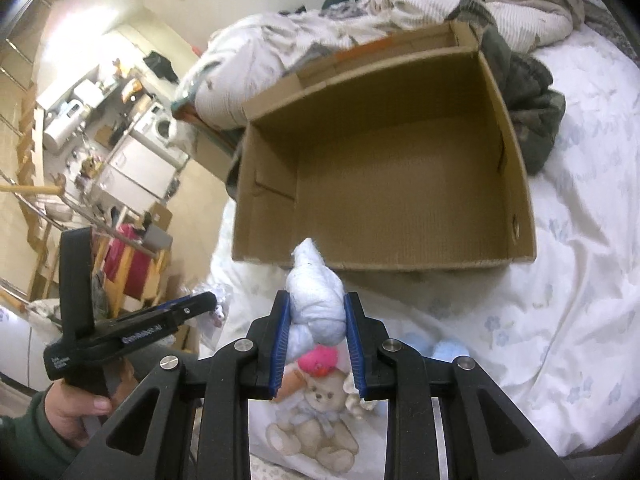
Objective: Organize soft objects
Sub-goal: 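Carry the plastic bag with the left tool while the right tool carries the sock into the box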
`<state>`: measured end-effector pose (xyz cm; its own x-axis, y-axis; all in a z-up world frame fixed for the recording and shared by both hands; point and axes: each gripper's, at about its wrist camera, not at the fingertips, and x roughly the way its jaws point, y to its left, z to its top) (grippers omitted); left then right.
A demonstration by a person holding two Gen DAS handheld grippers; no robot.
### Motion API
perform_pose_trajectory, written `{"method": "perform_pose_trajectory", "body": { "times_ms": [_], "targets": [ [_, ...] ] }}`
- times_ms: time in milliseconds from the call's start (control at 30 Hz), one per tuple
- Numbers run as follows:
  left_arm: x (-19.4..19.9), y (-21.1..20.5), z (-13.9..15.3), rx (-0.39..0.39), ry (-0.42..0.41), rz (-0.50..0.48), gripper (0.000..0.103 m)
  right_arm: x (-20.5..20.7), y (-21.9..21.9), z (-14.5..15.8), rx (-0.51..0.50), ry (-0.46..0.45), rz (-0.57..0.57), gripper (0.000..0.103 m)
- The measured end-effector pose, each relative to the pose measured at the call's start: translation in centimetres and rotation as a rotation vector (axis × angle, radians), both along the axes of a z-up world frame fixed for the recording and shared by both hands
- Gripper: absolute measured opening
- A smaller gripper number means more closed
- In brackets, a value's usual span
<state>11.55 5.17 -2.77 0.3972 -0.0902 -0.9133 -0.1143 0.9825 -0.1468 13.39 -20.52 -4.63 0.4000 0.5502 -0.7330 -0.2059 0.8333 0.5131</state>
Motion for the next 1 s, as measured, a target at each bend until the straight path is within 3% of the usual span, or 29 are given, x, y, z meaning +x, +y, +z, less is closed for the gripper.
{"method": "perform_pose_trajectory", "body": {
  "times_ms": [267,600,733,1000],
  "targets": [
    [3.4,-1.3,5.0,0.024,-0.119,-0.050,0.023,1.9,-0.6,3.6,0.010,-0.069,-0.039,0.028],
    [8.6,-3.1,7.6,0.031,-0.171,-0.080,0.023,7.2,-1.0,5.3,-0.036,-0.115,-0.054,0.028],
    [10.0,-4.3,6.6,0.070,-0.204,-0.099,0.023,8.8,-1.3,3.8,-0.055,-0.115,-0.081,0.028],
    [11.2,-5.9,1.9,0.091,-0.146,-0.133,0.023,10.3,-1.1,0.2,-0.125,-0.048,-0.083,0.028]
  ]
}}
